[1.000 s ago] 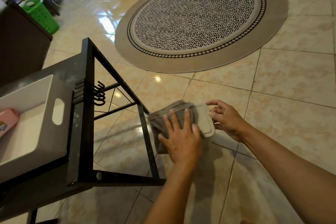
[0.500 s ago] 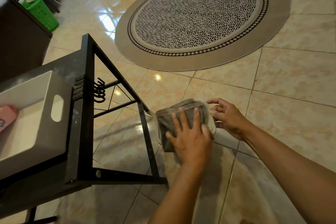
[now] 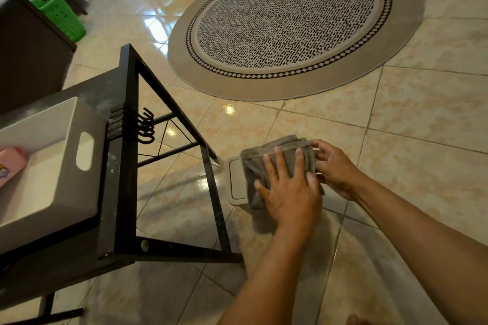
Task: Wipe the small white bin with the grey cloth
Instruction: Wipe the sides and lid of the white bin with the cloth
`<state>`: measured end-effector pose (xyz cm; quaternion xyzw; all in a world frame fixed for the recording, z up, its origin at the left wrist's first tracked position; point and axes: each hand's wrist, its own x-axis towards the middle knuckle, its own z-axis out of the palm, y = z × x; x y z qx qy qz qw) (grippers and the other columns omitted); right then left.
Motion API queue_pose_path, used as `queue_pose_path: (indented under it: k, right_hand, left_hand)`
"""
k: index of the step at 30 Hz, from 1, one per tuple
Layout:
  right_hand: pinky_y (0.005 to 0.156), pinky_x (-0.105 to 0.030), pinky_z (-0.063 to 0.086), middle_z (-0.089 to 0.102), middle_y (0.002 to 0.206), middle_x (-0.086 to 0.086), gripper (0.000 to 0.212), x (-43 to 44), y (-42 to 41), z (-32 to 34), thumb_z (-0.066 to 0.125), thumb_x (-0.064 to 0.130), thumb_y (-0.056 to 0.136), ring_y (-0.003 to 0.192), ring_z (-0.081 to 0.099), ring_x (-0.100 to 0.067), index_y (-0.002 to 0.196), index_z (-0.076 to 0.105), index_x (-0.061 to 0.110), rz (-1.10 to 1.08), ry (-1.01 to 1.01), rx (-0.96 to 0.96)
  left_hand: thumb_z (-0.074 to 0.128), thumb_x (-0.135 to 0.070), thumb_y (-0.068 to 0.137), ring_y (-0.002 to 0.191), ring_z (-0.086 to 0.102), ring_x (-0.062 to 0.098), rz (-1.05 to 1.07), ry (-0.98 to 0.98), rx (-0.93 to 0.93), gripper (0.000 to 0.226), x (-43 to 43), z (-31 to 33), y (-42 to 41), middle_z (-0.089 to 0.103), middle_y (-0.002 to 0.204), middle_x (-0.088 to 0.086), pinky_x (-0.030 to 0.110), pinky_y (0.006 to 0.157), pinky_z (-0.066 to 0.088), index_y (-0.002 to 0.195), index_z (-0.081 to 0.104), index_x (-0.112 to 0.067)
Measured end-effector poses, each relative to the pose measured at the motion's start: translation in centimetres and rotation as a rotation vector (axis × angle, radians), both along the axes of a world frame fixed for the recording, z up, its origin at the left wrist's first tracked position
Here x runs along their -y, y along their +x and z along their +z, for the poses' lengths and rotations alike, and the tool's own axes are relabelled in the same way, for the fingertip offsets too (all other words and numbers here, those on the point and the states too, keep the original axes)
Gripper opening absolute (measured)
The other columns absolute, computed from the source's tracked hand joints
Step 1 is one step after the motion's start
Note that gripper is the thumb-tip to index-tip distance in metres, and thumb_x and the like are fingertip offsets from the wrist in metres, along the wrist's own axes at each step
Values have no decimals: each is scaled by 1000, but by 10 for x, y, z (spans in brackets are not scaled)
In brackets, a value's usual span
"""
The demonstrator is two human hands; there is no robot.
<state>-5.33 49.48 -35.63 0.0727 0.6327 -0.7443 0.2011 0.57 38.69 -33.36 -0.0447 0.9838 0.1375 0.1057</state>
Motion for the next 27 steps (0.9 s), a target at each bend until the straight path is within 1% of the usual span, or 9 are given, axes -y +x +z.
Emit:
queue_pose_path:
  k: [1,3,6,10,13,16,19,23,27]
  right_hand:
    - [54,-28,54,68,88,-12,30,0,0,0,52,-4,96,70,65,-18,120,59,14,-2,10,-4]
    - [57,-31,55,60,77,-9,31,-1,1,-1,50,-5,96,65,59,-18,123,57,10,-10,31,-13]
    - [60,-31,55,56,74,-6,30,-1,1,-2,50,-4,97,65,57,-17,121,58,12,-13,36,-17]
    - [57,-28,54,59,77,-8,27,1,-1,0,52,-2,96,67,59,-18,118,59,14,-2,9,-13]
    - [56,-29,54,70,92,-11,30,0,0,0,55,-4,95,76,67,-21,119,59,14,2,-12,-3]
    - [56,-31,54,61,79,-12,32,0,1,0,51,-4,97,68,61,-20,125,56,9,-7,25,-19]
    - [60,-32,55,59,79,-12,31,1,0,-1,50,-3,97,71,60,-22,125,56,10,-10,71,-26]
    - [62,-34,55,59,81,-14,30,2,0,0,52,-2,97,71,60,-23,123,57,11,4,32,-17]
    - [57,-32,54,58,80,-15,31,1,1,3,52,-4,96,66,58,-20,123,56,11,0,31,-20]
  left_hand:
    - [20,-47,101,147,-24,26,1,-3,-5,59,3,0,-10,-19,163,2,61,113,-7,152,-8,-44]
    - [20,-46,101,148,-20,26,64,-19,-34,59,23,0,-23,-13,164,2,61,113,-5,153,-7,-43]
    - [20,-46,100,148,-21,27,192,-47,-67,59,53,-5,-14,-13,164,3,63,113,-3,153,-6,-43]
    - [9,-51,94,144,-30,27,72,-24,-41,60,28,-7,19,-25,161,1,61,112,-8,150,-14,-47]
    - [17,-49,99,145,-29,27,-7,-11,-20,59,3,-6,2,-25,160,1,61,112,-10,151,-11,-47]
    - [21,-47,100,147,-24,26,67,-18,-36,59,26,-4,-23,-16,164,1,60,113,-10,153,-6,-44]
    - [21,-46,100,145,-27,25,192,-4,-70,60,56,-8,-14,-16,164,2,59,112,-11,153,-5,-43]
    - [10,-50,93,143,-31,28,56,-3,-29,61,26,-4,19,-25,161,1,56,108,-16,150,-11,-47]
    - [19,-46,100,146,-27,27,11,-7,-20,58,21,-2,-15,-18,163,1,60,113,-10,151,-8,-45]
